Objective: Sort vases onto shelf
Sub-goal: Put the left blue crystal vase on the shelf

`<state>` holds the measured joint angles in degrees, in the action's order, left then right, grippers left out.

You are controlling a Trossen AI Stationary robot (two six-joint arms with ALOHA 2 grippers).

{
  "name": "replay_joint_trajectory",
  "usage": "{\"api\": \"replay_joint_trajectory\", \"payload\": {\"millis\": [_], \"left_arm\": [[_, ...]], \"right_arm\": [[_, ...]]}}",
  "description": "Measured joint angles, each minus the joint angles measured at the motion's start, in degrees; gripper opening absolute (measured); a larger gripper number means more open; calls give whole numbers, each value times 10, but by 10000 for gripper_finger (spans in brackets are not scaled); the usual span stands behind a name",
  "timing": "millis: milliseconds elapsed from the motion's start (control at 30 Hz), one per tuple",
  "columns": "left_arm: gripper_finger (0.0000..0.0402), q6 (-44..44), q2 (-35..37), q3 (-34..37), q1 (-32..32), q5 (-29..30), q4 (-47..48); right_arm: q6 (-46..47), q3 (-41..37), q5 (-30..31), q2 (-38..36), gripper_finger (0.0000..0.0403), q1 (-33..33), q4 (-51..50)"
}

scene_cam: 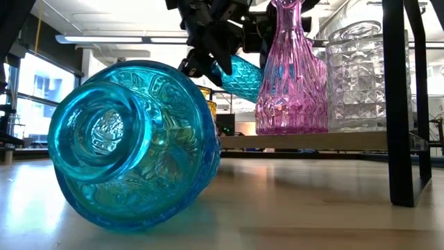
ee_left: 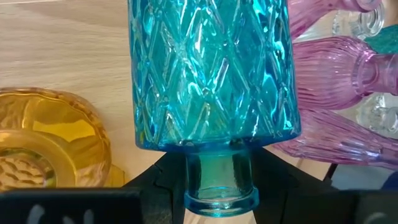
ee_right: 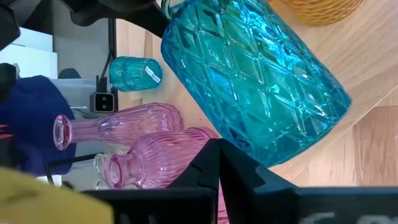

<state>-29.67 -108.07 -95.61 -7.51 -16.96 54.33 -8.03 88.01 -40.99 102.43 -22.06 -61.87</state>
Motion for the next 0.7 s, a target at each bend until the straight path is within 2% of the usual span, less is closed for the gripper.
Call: {"api": "replay_joint_trajectory", "payload": {"millis": [300, 500, 700], "left_arm": [[113, 7, 0, -1, 0, -14, 13], [113, 14, 0, -2, 11, -58, 10], [113, 11, 0, -2, 17, -45, 11]], "right_arm": [[0, -1, 21, -13, 0, -21, -23], [-35, -1, 17, -17, 0, -24, -22], [-27, -1, 11, -18, 0, -23, -29]]}}
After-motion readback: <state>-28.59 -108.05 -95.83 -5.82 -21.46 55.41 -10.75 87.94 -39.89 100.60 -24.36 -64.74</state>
